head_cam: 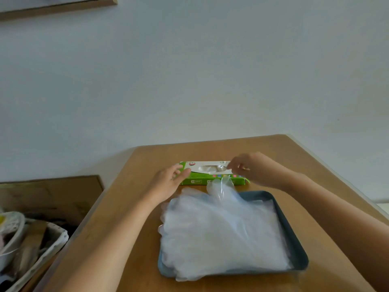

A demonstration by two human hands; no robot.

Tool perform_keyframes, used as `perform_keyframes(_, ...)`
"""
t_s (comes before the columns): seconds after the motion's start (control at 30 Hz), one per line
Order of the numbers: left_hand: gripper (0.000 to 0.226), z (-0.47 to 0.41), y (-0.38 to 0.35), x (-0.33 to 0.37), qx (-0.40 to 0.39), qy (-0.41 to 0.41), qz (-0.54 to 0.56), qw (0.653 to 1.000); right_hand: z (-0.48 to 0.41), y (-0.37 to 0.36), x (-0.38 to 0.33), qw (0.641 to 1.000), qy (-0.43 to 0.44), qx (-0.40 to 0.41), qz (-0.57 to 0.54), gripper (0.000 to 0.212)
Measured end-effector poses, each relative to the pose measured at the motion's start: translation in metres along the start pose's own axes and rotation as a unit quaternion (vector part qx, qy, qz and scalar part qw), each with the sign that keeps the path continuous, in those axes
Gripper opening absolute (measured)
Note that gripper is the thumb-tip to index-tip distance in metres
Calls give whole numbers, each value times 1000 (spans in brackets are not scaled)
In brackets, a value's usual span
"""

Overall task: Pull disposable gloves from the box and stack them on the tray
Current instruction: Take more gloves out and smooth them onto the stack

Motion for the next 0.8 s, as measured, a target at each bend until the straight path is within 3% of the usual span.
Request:
perform_keyframes(0.1,45,-15,-8,-12,-14,-8,33,999,-54,-15,0,1000,8,8,9,30)
perform_keyframes(0.23,43,-27,-30,-31,-36,-7,51,998,-96,-54,-5,997,35,-59,19,28)
perform_keyframes(0.37,43,-35,-42,-47,-32,-23,-3,999,-111,-94,-3,986,56,-86,134,42)
perform_keyframes(0.43,43,-35,-46,-54,-43,-22,-18,999,-116,-97,-2,986,56,-79,132,39)
perform_keyframes(0.63,41,-34,-45,-49,-47,-27,-25,998,-119,-86,3,998,40,-17,-56,11)
perform_keyframes(0.8,41,-29,-43,-48,-49,-21,-14,998,-114,-71,33,948,-57,21,-313,5)
Point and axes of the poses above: each hand's wrist, its own z-axis away from the middle knuckle, its own y-axis out of the back of the hand, x = y × z, the point moved 9 cm from there along -z, towards the middle knuckle, and after that the axes turned 8 degrees about -y, right-handed, at the moved point
